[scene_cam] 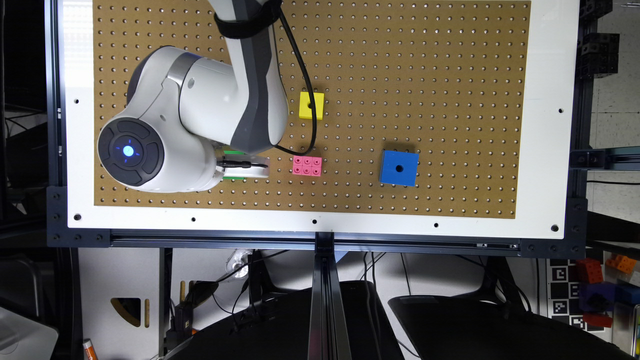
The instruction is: Pick up green block.
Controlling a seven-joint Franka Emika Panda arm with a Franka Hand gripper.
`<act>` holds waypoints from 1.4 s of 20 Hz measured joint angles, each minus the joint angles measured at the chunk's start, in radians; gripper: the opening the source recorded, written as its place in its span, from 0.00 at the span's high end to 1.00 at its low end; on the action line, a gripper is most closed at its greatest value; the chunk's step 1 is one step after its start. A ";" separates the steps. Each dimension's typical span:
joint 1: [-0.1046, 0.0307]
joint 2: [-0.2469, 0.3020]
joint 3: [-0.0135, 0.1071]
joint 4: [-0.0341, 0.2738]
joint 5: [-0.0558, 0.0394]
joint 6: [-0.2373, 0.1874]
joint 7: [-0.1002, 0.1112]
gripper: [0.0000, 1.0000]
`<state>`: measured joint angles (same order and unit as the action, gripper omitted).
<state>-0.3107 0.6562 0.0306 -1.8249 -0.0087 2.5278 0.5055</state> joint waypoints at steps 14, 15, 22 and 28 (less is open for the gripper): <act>0.000 -0.007 0.000 0.000 0.0000 -0.008 0.000 1.00; 0.000 -0.019 0.000 0.000 0.0000 -0.019 0.000 1.00; -0.001 -0.095 0.000 0.000 0.0000 -0.106 0.000 1.00; -0.001 -0.151 0.000 0.000 0.0000 -0.164 0.000 1.00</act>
<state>-0.3113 0.5050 0.0307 -1.8250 -0.0087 2.3643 0.5055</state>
